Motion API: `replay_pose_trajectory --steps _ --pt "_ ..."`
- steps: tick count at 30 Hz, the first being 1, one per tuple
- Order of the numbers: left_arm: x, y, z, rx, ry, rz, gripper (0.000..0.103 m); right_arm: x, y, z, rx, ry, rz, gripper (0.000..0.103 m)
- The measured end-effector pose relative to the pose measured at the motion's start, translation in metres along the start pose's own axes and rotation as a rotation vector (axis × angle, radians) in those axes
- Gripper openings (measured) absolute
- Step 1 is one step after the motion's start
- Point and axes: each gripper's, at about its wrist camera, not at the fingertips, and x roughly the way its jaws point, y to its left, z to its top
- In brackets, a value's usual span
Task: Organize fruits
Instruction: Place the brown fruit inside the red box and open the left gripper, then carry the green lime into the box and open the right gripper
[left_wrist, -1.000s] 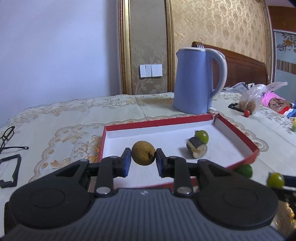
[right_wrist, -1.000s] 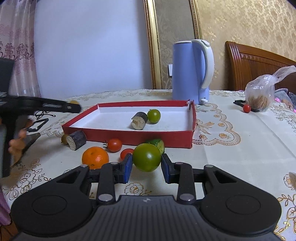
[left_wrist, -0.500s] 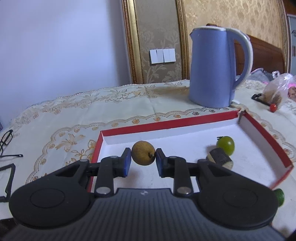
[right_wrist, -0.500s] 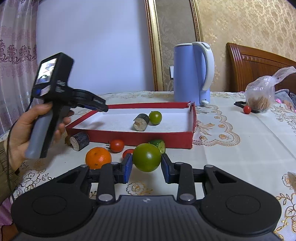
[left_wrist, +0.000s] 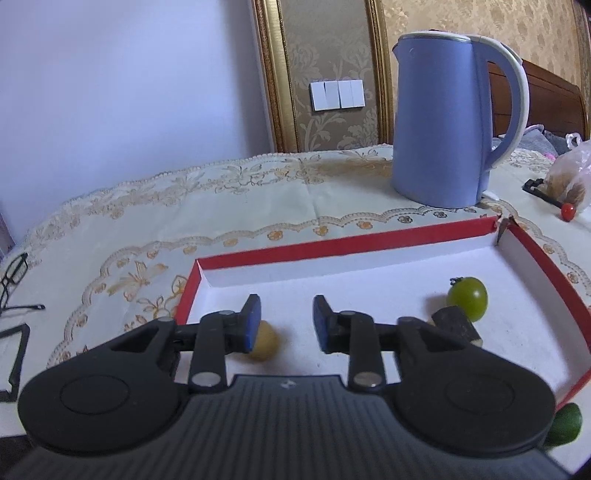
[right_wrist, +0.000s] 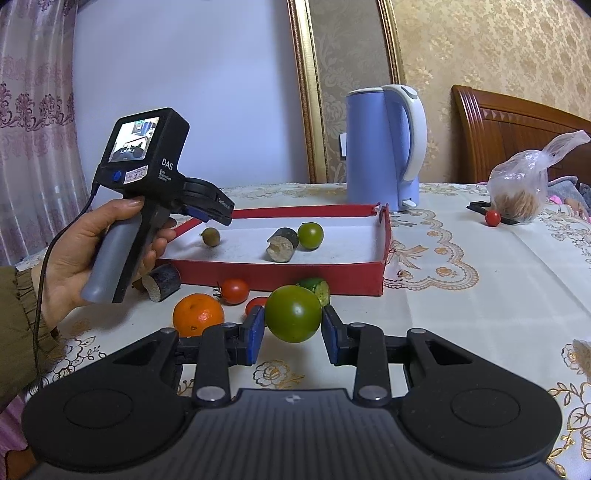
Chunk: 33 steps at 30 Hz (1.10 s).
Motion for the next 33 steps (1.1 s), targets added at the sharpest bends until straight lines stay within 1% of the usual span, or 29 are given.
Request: replay_pose_trajectory --steps 2,3,5,7,9,11,14,17,22,23,27,33 --pt "-0.005 0.005 -0.004 -0.028 -0.001 -0.005 0.051 0.000 0.000 0.000 0.002 -0.002 -0.003 0.033" --pt "-0.009 0.008 -0.007 -0.043 -0.004 -0.002 0.054 0.000 0.000 0.000 0.003 -0.002 -0.004 0.033" --pt "-0.017 0.012 -0.013 -0.064 -0.016 0.007 0.068 0.001 0.001 0.001 0.003 -0.002 -0.004 0.033" --pt "-0.027 0.015 -0.020 -0.074 -0.027 0.024 0.078 0.001 0.002 0.001 0.002 -0.002 -0.002 0.033" --pt "-0.038 0.019 -0.028 -0.081 -0.043 0.038 0.082 0.002 0.005 0.002 -0.001 -0.004 0.002 0.033" --pt "-0.051 0.023 -0.036 -0.086 -0.056 0.061 0.092 0.002 0.007 0.002 -0.004 -0.003 0.009 0.033" --pt "-0.069 0.035 -0.049 -0.121 -0.079 0.075 0.099 0.006 0.011 0.004 -0.009 0.000 0.012 0.033" --pt "-0.081 0.049 -0.064 -0.165 -0.077 0.064 0.100 0.010 0.013 0.006 -0.011 0.003 0.018 0.033" --pt "-0.091 0.065 -0.082 -0.214 -0.071 0.047 0.102 0.016 0.016 0.013 -0.025 -0.002 0.011 0.033" --pt "-0.092 0.067 -0.084 -0.219 -0.079 0.044 0.103 0.018 0.017 0.016 -0.028 -0.005 0.006 0.033" --pt "-0.095 0.071 -0.087 -0.221 -0.118 0.059 0.103 0.023 0.016 0.024 -0.029 -0.012 -0.007 0.033" --pt "-0.095 0.073 -0.090 -0.233 -0.111 0.045 0.103 0.033 0.015 0.033 -0.032 -0.016 -0.021 0.033"
